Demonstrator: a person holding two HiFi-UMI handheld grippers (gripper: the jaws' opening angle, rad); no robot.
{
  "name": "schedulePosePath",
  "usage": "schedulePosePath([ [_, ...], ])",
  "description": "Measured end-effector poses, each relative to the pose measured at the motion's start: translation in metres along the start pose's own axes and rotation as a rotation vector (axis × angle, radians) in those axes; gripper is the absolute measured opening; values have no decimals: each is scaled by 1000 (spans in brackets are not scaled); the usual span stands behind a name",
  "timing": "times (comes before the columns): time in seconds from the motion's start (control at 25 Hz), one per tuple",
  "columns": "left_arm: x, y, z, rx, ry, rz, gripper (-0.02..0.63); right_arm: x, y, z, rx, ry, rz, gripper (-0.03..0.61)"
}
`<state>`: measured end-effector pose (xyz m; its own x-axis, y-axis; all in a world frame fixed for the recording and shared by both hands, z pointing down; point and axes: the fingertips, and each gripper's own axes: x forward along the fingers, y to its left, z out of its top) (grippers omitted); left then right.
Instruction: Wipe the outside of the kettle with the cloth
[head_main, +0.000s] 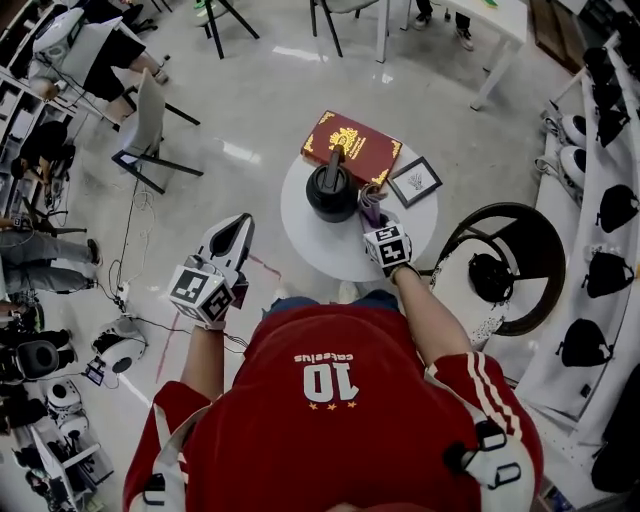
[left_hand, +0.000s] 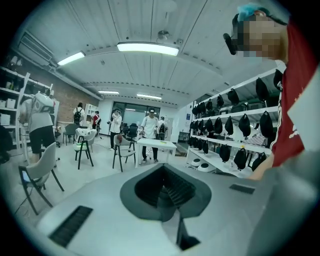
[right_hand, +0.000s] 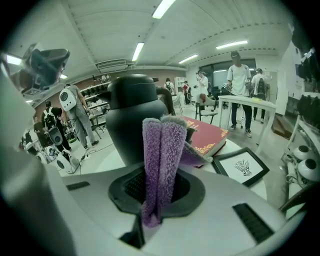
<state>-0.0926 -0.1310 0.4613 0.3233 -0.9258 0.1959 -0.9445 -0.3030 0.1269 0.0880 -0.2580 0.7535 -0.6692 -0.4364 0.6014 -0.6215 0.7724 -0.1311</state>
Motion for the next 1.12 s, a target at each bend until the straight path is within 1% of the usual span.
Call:
schedulePosePath([
  [0.2, -6, 10, 4, 1, -10, -54, 6, -3, 10, -2, 15, 5, -46, 48],
  [0.4, -21, 35, 5, -32, -17, -83, 6, -6, 28, 2, 46, 13, -97, 48],
  [0.68, -40, 63, 10, -39, -34, -123, 6, -5, 50, 3, 69, 33, -152, 48],
  [0.96, -58, 93, 10, -55, -37, -163, 6, -6, 71, 4, 150, 40, -228, 48],
  [1.12, -69, 104, 3, -51, -19, -202, 6, -2, 88, 2, 199, 27, -285, 48],
])
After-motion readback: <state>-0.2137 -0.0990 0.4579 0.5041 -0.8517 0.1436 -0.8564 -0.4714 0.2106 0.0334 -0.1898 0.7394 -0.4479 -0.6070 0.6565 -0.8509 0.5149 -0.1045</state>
